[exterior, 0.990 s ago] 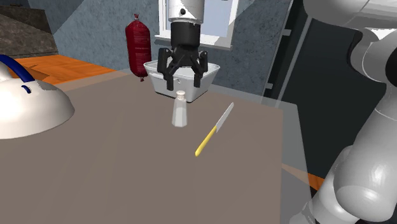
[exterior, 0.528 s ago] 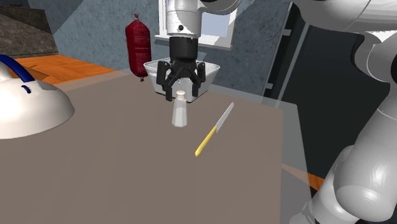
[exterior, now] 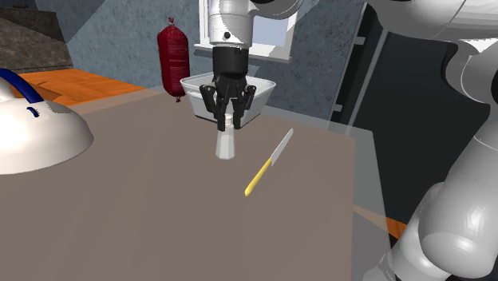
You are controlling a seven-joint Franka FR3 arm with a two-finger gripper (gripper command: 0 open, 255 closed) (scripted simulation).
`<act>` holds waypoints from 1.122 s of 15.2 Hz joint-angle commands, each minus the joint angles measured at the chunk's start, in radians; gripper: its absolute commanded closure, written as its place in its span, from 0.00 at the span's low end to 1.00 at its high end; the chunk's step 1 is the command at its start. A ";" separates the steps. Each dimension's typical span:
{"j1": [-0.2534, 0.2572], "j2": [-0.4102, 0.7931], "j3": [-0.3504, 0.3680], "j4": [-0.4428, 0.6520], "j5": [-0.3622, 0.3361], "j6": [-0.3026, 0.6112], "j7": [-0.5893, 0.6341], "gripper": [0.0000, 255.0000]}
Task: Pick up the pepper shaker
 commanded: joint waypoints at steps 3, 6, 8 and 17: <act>0.001 0.005 0.001 0.019 -0.002 -0.015 0.004 1.00; 0.003 0.022 0.003 0.079 -0.007 -0.059 0.014 1.00; 0.005 0.034 0.005 0.121 -0.011 -0.089 0.022 1.00; 0.025 0.116 0.018 0.347 -0.041 -0.237 0.065 1.00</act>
